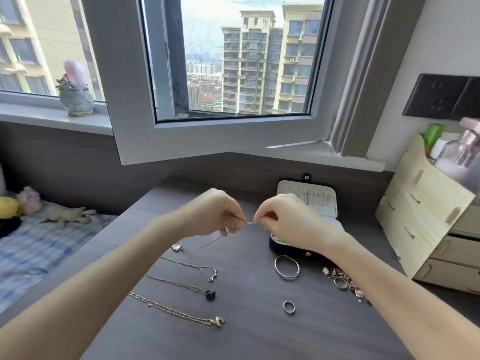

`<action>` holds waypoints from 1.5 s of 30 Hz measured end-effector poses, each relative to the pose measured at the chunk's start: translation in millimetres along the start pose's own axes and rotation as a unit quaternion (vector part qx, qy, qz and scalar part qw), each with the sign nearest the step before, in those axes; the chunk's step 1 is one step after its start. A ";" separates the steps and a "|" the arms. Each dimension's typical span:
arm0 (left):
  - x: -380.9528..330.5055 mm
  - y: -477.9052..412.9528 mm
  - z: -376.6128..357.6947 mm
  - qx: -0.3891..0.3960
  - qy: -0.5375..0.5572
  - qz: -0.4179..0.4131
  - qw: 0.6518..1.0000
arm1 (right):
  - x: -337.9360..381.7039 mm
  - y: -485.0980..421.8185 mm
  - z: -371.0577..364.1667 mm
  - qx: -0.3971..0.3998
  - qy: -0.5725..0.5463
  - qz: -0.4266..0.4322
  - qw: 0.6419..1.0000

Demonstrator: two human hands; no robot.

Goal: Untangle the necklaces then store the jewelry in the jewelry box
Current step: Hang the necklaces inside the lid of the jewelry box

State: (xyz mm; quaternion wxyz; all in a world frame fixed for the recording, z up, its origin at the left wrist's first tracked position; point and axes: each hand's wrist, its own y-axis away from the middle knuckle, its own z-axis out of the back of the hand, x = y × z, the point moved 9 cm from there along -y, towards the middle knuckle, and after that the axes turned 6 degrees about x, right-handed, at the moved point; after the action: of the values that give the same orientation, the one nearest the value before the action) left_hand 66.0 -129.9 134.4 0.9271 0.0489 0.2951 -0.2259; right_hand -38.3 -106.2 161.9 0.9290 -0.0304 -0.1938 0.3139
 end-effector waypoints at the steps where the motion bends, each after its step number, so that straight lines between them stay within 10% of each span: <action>1: -4.2 -0.9 -4.2 0.013 -0.013 -0.007 1.000 | 2.3 2.3 3.9 -0.011 0.008 0.002 1.000; 16: -48.4 4.3 23.9 -0.048 0.077 -0.023 0.996 | -33.2 25.9 9.1 -0.055 -0.202 -0.121 0.970; 24: -47.1 11.3 38.7 -0.059 0.217 0.002 0.974 | -19.1 16.4 -2.6 0.001 -0.724 -0.060 0.687; 32: -40.8 19.9 52.5 -0.115 0.340 -0.030 0.933 | -24.3 30.4 5.8 0.018 -0.468 -0.076 0.880; 45: -22.4 20.7 41.9 -0.135 0.437 -0.012 0.889 | -21.7 49.5 25.9 0.012 -0.403 -0.051 0.913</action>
State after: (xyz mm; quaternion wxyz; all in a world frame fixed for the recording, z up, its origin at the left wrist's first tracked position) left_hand 81.1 -112.1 180.7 0.6997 0.0132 0.6983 -0.1507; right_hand -92.1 -81.1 169.6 0.7869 0.1200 -0.5496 0.2538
